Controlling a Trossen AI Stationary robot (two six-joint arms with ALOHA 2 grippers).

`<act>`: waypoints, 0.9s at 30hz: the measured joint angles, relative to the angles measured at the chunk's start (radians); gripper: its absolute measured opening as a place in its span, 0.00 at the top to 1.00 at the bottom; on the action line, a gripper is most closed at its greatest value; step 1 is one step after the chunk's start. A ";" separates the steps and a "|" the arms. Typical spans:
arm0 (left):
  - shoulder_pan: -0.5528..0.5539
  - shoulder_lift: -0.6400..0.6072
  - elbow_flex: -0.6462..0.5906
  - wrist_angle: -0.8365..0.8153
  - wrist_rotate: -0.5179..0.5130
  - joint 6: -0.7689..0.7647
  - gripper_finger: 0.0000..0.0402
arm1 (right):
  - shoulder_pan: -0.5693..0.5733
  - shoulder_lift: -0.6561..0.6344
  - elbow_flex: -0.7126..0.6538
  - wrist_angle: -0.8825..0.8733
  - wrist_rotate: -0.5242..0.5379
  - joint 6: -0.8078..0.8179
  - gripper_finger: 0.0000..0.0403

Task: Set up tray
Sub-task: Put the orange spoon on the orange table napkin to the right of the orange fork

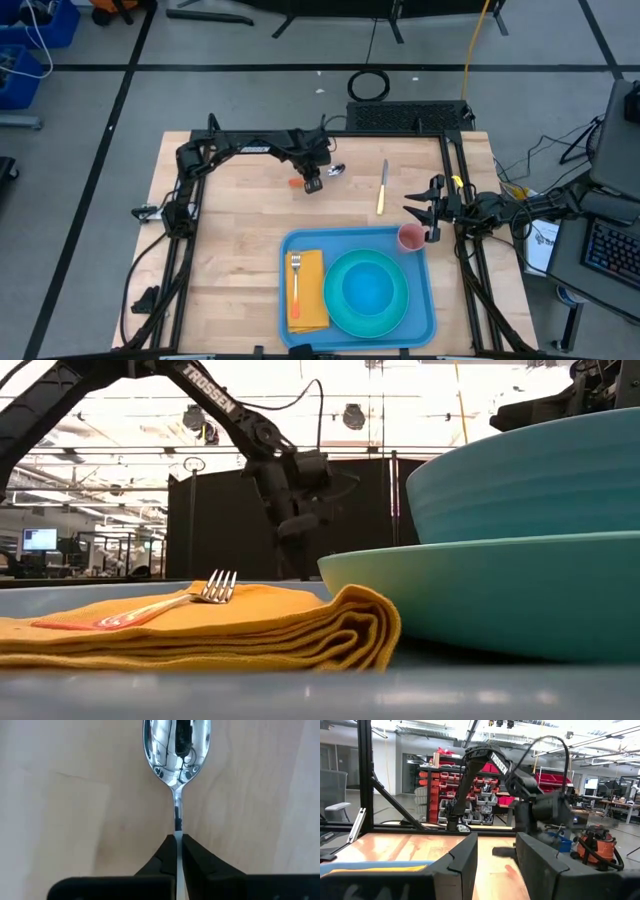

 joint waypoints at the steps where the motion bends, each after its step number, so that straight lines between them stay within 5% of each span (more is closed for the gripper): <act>1: 0.002 -0.012 0.001 -0.008 0.000 -0.019 0.98 | 0.000 0.000 0.000 0.000 0.000 0.000 0.69; 18: -0.070 -0.098 0.002 -0.123 -0.004 -0.521 0.98 | 0.000 0.000 0.000 0.000 0.000 0.000 0.69; 27: -0.205 -0.115 0.002 -0.166 -0.117 -0.824 0.98 | 0.000 0.000 0.000 0.000 0.000 0.000 0.69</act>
